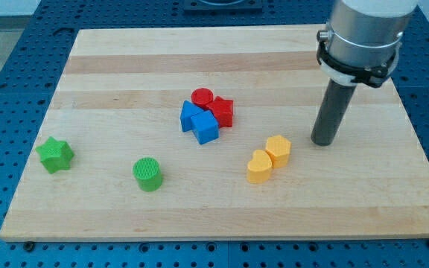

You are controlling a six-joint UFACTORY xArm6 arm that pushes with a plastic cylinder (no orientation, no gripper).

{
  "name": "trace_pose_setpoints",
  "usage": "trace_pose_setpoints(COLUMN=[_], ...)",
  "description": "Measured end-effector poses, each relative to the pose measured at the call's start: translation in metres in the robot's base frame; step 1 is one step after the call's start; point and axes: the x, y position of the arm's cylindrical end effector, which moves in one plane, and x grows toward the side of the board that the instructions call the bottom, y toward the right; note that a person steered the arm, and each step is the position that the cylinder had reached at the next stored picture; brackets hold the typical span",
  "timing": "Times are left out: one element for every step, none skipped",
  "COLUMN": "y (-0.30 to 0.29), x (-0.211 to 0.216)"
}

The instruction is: Push green circle towards bottom of yellow hexagon

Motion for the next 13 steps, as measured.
trace_pose_setpoints(y=[-0.028, -0.044, -0.045, -0.024, 0.004, -0.011, -0.101, -0.189, -0.276, -0.338, -0.347, -0.332, -0.316], x=[0.003, 0.016, 0.033, 0.042, 0.063, 0.102, 0.134, 0.142, 0.142, 0.133, 0.099, 0.061, 0.032])
